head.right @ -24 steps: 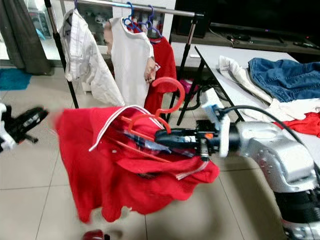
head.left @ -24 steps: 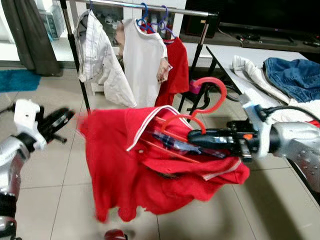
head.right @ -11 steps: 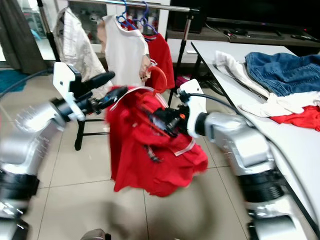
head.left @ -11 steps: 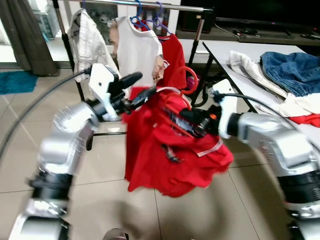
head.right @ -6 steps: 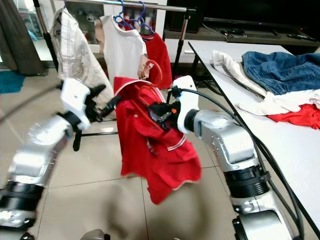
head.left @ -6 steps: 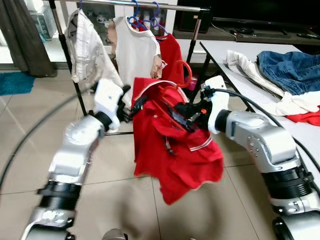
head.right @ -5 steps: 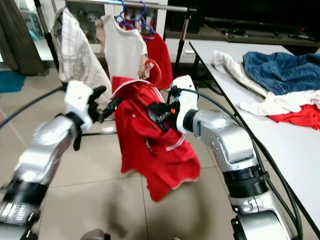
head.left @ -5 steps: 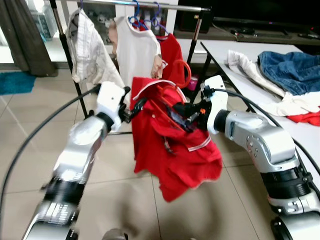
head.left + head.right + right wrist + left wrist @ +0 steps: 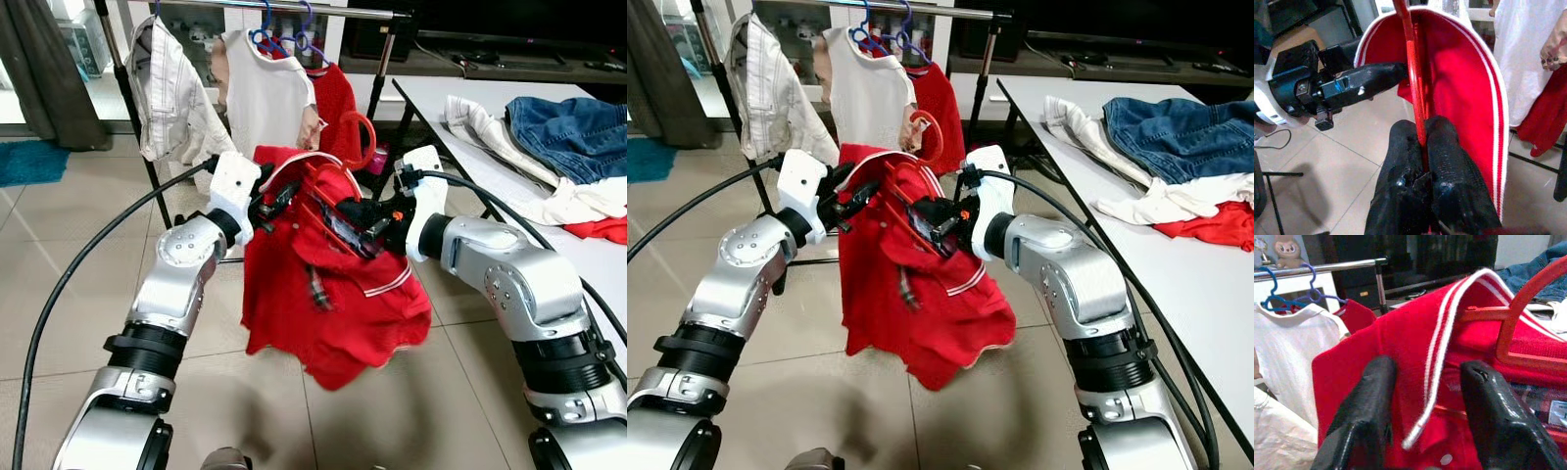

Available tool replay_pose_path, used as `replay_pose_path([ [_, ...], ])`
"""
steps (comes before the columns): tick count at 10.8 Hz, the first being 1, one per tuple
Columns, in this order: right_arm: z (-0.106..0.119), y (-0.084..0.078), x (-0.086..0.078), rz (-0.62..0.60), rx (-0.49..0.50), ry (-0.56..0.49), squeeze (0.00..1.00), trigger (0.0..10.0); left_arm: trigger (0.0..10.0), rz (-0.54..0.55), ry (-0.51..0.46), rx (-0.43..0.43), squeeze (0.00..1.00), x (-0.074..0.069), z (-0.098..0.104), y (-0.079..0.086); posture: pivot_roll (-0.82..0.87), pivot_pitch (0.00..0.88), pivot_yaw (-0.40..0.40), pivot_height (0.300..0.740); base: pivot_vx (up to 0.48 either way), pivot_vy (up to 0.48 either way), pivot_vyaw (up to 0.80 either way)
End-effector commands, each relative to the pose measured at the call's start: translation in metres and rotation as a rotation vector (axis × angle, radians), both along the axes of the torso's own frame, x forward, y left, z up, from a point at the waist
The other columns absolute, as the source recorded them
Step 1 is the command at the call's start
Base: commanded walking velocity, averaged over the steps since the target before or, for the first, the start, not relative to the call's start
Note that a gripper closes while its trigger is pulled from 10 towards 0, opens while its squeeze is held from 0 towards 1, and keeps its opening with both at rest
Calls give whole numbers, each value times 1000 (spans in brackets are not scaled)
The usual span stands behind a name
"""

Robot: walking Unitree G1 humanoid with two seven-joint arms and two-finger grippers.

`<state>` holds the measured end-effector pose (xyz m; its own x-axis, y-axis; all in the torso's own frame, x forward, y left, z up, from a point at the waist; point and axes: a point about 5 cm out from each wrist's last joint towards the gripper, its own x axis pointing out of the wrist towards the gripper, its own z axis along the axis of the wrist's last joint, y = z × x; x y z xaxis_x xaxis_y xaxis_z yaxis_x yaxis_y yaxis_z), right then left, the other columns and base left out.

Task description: Hang hanger

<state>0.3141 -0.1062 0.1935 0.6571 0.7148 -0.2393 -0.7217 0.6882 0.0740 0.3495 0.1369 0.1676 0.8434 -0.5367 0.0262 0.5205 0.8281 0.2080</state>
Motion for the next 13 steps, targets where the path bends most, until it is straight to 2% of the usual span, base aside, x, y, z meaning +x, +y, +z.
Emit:
replay_pose_path([
  [1, 9, -5, -1, -16, 27, -31, 0, 10000, 0, 2, -13, -2, 0, 2, 2, -2, 7, 0, -50, 740, 0, 0, 0],
  [8, 7, -3, -2, -7, 41, -26, 0, 10000, 0, 34, -21, -57, 0, 7, 3, 7, 14, 0, -51, 740, 0, 0, 0],
  [10, 8, -4, 0, -9, 38, -28, 0, 10000, 0, 11, -14, -74, 0, 4, 3, 7, 16, 0, -53, 740, 0, 0, 0],
  [11, 9, -4, 1, -12, 40, -31, 0, 10000, 4118, -54, -32, -71, 0, -2, 8, 4, 19, 0, -56, 740, 0, 0, 0],
  [12, 10, -4, 1, -11, 41, -31, 0, 10000, 10000, -167, -28, -117, 0, -9, 12, -2, 20, 0, -58, 740, 0, 0, 0],
  [13, 9, -4, 2, -10, 40, -29, 0, 10000, 10000, -233, -18, -107, 1000, -13, 13, -2, 21, 0, -57, 740, 0, 0, 0],
])
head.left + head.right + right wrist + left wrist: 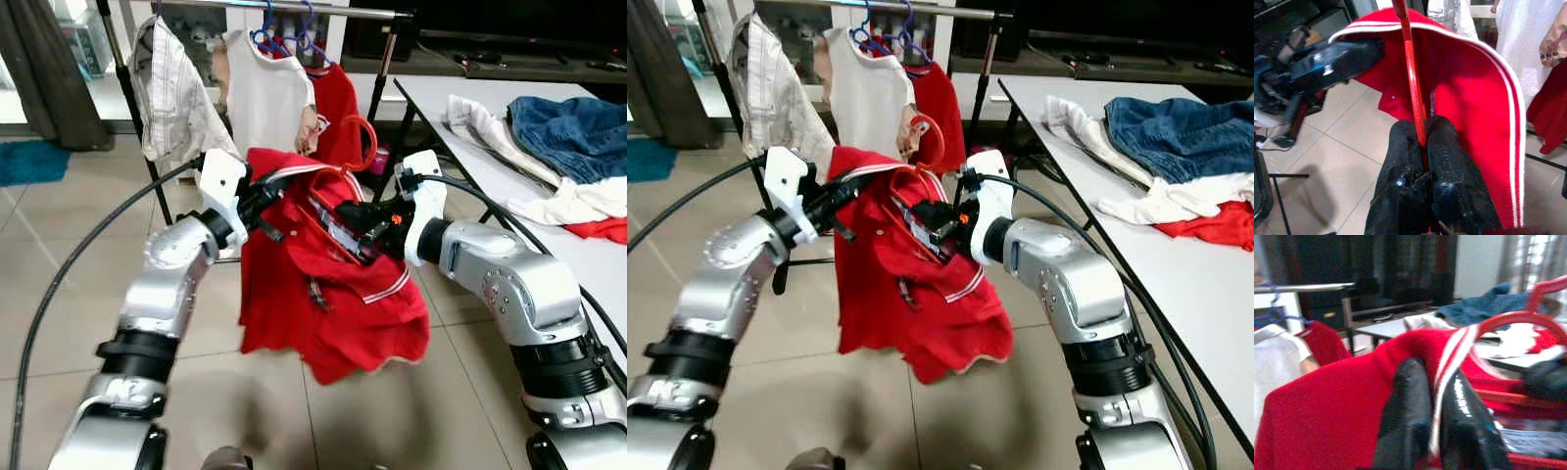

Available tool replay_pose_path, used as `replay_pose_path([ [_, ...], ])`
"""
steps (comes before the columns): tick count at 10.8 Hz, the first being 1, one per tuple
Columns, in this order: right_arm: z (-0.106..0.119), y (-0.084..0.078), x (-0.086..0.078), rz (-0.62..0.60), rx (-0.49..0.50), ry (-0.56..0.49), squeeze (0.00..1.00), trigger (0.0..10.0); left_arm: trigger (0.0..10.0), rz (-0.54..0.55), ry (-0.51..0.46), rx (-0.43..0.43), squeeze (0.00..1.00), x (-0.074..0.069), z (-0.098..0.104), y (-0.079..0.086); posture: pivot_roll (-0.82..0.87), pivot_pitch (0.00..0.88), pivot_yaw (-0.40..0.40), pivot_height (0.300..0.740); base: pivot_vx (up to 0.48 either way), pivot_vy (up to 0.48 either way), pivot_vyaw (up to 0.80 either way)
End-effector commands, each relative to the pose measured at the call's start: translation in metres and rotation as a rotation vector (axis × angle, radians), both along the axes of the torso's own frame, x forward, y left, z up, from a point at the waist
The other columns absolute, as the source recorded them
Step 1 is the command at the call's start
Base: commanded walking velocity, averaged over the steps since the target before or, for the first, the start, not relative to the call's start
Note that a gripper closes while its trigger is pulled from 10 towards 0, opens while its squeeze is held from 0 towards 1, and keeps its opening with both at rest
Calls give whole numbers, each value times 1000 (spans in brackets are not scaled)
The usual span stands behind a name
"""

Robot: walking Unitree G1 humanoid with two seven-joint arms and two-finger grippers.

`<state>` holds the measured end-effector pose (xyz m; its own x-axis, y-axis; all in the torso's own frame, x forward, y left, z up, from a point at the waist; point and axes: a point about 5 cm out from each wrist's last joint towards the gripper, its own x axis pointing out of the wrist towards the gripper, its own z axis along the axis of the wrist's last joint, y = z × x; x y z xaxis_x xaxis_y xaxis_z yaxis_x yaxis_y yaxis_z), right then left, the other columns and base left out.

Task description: Hang hanger

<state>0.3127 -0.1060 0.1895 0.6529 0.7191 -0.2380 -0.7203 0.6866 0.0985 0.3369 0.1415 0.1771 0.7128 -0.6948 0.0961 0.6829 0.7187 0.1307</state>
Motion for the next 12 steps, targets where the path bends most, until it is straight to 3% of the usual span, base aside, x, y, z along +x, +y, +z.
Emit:
replay_pose_path([
  [1, 13, -6, 3, -9, 20, -43, 0, 10000, 10000, -80, -9, 8, 1000, -4, 7, -1, 21, 0, -55, 740, 0, 0, 0],
  [2, 12, -7, 3, -8, 15, -39, 0, 10000, 10000, -169, 5, -4, 1000, -12, 19, 9, 21, 0, -55, 740, 0, 0, 0],
  [3, 11, -8, 2, -5, 13, -36, 0, 10000, 10000, -172, 1, 21, 1000, -14, 25, 18, 21, 0, -55, 740, 0, 0, 0],
  [4, 11, -9, 2, -4, 12, -34, 0, 10000, 10000, 41, -6, 172, 1000, 3, 25, 41, 24, 0, -54, 740, 0, 0, 0],
  [5, 11, -9, 2, -2, 12, -34, 0, 10000, 10000, 122, -9, 183, 1000, 9, 26, 49, 23, 0, -53, 740, 0, 0, 0],
  [6, 11, -8, 2, 7, 12, -35, 0, 10000, 10000, 284, -32, 179, 1000, 17, 34, 64, 18, 0, -53, 740, 0, 0, 0],
  [7, 12, -8, 1, 18, 9, -37, 0, 10000, 10000, 298, -59, 161, 1000, 19, 42, 66, 16, 0, -56, 740, 0, 0, 0],
  [8, 14, -11, 1, 37, 0, -41, 0, 10000, 10000, 99, -112, 60, 1000, 14, 59, 49, 17, 0, -60, 740, 0, 0, 0],
  [9, 15, -12, -1, 67, -9, -45, 0, 10000, 10000, -58, -117, 12, 1000, 9, 68, 35, 17, 0, -60, 740, 0, 0, 0],
  [10, 18, -11, -9, 192, -50, -67, 0, 10000, 10000, -304, -62, 68, 1000, 5, 71, 13, 23, 0, -73, 740, 0, 0, 0],
  [11, 19, -10, -13, 242, -68, -81, 0, 10000, 10000, -418, 7, 127, 945, 3, 66, 6, 22, 0, -71, 740, 0, 0, 0],
  [12, 22, -10, -19, 312, -94, -104, 0, 10000, 10000, -563, 101, 284, 0, 1, 53, 5, 15, 0, -64, 740, 0, 0, 0],
])
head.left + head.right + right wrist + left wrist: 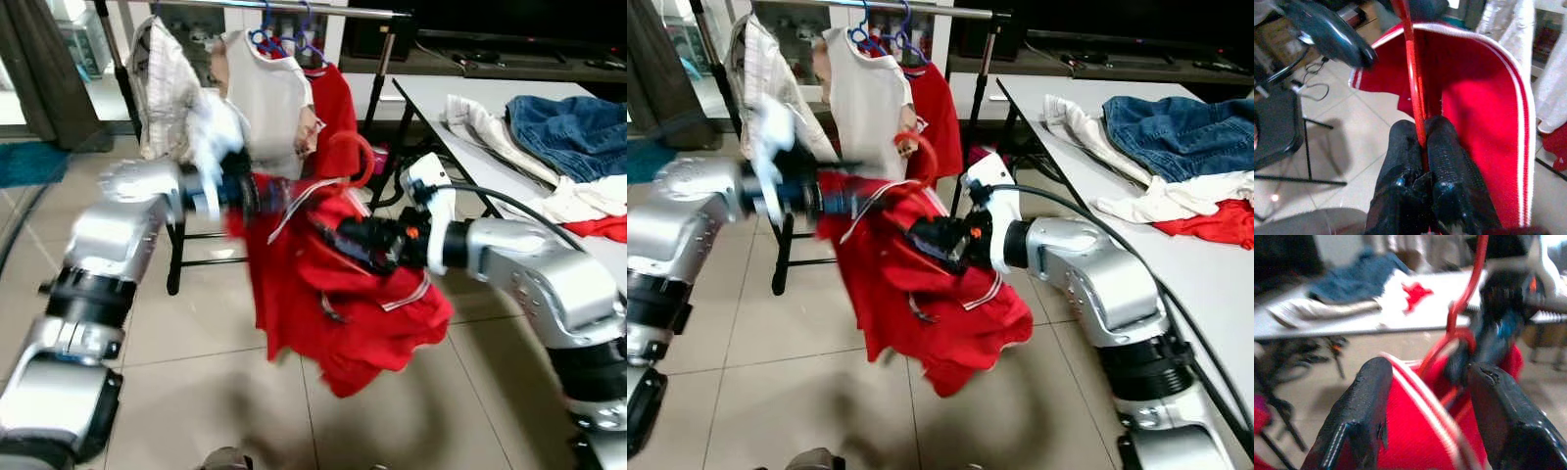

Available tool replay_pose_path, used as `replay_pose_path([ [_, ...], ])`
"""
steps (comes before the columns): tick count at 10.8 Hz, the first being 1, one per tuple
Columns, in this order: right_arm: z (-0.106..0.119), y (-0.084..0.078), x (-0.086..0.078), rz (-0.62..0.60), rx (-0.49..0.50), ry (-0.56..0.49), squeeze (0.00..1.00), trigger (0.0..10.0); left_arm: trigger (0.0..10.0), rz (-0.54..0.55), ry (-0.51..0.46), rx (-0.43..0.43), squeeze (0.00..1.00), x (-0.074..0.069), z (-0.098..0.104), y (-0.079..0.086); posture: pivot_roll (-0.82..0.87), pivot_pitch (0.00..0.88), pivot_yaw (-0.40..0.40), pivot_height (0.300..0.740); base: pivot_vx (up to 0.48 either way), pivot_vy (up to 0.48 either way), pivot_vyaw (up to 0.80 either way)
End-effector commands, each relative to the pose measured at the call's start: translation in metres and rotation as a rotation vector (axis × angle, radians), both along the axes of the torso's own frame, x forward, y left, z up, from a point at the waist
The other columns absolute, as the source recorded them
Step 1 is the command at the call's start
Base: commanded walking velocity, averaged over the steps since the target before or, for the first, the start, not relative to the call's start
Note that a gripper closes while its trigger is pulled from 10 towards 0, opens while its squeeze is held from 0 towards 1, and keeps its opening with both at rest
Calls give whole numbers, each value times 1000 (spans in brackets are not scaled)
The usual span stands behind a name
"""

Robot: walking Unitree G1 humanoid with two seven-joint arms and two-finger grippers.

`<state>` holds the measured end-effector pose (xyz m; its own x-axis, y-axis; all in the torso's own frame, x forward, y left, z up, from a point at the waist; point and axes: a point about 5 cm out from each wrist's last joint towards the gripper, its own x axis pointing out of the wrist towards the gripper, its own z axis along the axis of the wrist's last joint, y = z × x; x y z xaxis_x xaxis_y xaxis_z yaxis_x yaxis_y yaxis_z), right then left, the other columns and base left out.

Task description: Hang hanger

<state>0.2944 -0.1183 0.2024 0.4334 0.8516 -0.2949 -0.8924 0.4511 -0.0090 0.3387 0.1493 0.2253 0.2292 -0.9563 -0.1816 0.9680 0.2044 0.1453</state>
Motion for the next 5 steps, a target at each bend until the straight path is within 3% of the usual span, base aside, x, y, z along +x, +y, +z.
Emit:
replay_pose_path([
  [1, 9, 2, -5, 53, 3, -54, 0, 10000, 10000, -60, 2, 40, 0, 1, 6, -2, 15, 0, -64, 740, 0, 0, 0],
  [2, 8, 2, -9, 91, -23, -55, 0, 10000, 10000, -124, 26, 84, 0, -1, 7, -2, 11, 0, -60, 740, 0, 0, 0],
  [3, 6, 3, -15, 149, -40, -56, 0, 10000, 10000, -120, -15, 130, 0, 6, 10, -3, 14, 0, -60, 740, 0, 0, 0],
  [5, 1, 6, -21, 207, -59, -43, 0, 10000, 10000, -205, 3, 120, 0, 7, 16, -11, 17, 0, -59, 740, 0, 0, 0],
])
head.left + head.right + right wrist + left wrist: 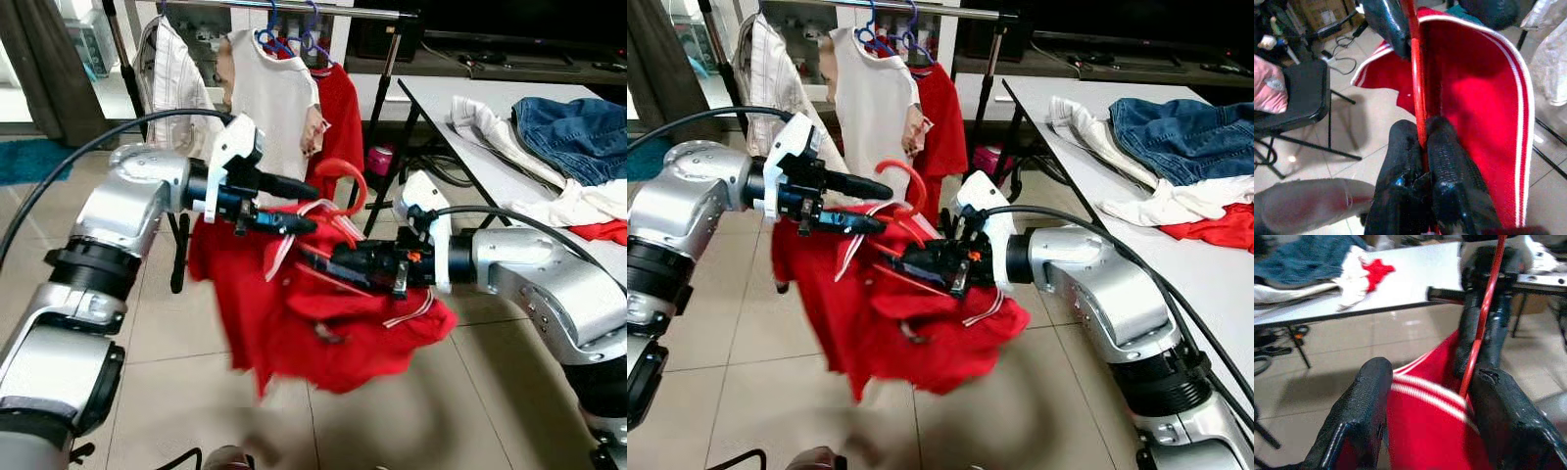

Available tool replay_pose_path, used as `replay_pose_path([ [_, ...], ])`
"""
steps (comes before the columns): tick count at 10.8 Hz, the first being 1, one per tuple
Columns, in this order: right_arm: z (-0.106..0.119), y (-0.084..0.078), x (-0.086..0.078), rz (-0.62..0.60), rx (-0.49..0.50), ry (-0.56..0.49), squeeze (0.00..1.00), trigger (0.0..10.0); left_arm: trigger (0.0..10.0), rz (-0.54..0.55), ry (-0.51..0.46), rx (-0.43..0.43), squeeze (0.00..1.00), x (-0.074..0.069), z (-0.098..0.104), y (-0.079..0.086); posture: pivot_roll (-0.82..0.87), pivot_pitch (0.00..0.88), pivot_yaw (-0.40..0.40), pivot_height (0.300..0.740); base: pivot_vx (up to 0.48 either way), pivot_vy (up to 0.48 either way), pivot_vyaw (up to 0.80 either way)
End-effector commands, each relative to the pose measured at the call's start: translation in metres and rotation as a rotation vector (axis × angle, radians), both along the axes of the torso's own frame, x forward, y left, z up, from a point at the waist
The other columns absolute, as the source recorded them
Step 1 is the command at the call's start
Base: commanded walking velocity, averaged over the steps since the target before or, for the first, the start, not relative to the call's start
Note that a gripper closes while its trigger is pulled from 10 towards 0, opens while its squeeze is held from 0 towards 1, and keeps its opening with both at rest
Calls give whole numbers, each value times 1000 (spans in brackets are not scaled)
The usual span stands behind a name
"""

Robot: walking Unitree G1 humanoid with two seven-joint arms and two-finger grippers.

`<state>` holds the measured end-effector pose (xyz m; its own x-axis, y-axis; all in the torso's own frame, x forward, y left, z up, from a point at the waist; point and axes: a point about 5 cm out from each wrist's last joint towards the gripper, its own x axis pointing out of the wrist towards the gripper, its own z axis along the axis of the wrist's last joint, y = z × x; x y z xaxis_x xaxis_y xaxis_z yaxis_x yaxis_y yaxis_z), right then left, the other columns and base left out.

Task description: Hang hanger

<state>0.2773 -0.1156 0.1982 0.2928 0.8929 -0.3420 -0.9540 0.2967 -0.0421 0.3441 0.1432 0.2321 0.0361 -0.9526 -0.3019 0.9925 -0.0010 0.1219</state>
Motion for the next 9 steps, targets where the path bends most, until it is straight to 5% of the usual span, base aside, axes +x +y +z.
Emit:
replay_pose_path([
  [1, 3, 4, -5, 51, -16, -28, 0, 10000, 10000, -46, -22, 22, 0, 0, 8, -8, 17, 0, -60, 740, 0, 0, 0],
  [2, 1, 4, -5, 57, -30, -30, 0, 10000, 3137, -79, -14, 51, 0, 1, 5, -12, 15, 0, -59, 740, 0, 0, 0],
  [3, 0, 4, -4, 57, -43, -29, 0, 10000, 0, -117, -10, 83, 0, 0, 1, -15, 13, 0, -60, 740, 0, 0, 0],
  [9, -2, 5, -4, 58, -53, -30, 0, 10000, 0, -103, -94, 291, 0, 6, -16, -17, 12, 0, -61, 740, 0, 0, 0],
])
